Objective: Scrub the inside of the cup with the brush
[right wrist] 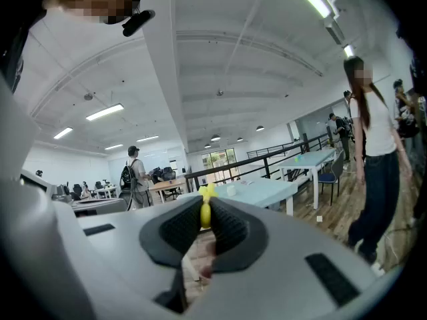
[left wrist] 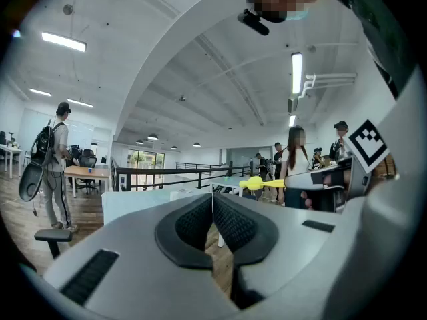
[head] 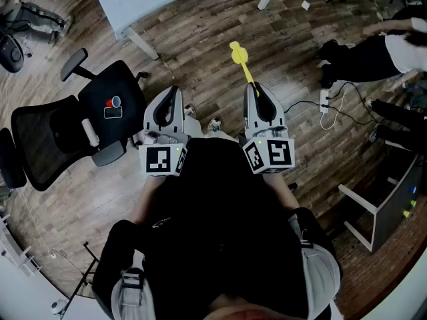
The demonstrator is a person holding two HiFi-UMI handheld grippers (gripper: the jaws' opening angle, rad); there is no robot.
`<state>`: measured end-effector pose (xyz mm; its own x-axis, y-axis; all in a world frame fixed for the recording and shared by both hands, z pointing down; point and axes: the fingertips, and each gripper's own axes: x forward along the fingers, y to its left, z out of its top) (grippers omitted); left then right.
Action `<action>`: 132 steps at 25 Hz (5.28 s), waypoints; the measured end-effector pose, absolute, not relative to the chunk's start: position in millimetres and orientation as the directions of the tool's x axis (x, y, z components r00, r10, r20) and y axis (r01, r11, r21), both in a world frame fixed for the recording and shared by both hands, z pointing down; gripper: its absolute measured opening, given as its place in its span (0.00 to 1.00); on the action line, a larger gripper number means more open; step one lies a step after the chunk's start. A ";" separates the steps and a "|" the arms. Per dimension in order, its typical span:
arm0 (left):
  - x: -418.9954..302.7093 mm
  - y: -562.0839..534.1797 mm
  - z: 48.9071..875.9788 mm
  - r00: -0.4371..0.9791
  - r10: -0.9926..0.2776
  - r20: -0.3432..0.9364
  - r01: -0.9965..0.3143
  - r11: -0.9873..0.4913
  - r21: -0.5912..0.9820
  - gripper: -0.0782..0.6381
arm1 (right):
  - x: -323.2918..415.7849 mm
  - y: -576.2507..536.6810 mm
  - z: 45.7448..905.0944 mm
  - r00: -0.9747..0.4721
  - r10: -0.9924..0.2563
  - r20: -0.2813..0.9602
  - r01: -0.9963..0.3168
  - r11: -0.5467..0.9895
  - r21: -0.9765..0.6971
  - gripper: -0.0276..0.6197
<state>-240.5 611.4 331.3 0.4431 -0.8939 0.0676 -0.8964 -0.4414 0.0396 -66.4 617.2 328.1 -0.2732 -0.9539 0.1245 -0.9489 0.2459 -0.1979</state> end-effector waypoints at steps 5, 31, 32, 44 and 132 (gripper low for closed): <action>-243.1 614.7 332.4 0.439 -0.896 0.072 -0.899 -0.438 0.033 0.13 | -71.7 621.1 330.8 -0.286 -0.949 0.128 -0.945 0.257 -0.202 0.10; -222.8 616.7 333.6 0.453 -0.890 0.059 -0.892 -0.451 0.037 0.13 | -56.6 631.5 330.1 -0.280 -0.952 0.125 -0.950 0.255 -0.181 0.10; -220.1 617.0 333.0 0.454 -0.889 0.057 -0.891 -0.452 0.037 0.13 | -53.8 632.3 330.4 -0.277 -0.953 0.125 -0.950 0.253 -0.182 0.10; -219.8 587.3 339.7 0.443 -0.894 0.063 -0.896 -0.442 0.042 0.13 | -48.6 603.7 333.1 -0.280 -0.951 0.129 -0.949 0.255 -0.183 0.10; -119.9 -57.1 343.1 0.334 -0.943 0.010 -0.941 -0.333 0.056 0.13 | 55.0 -42.3 330.7 -0.379 -0.906 0.190 -0.920 0.347 -0.183 0.10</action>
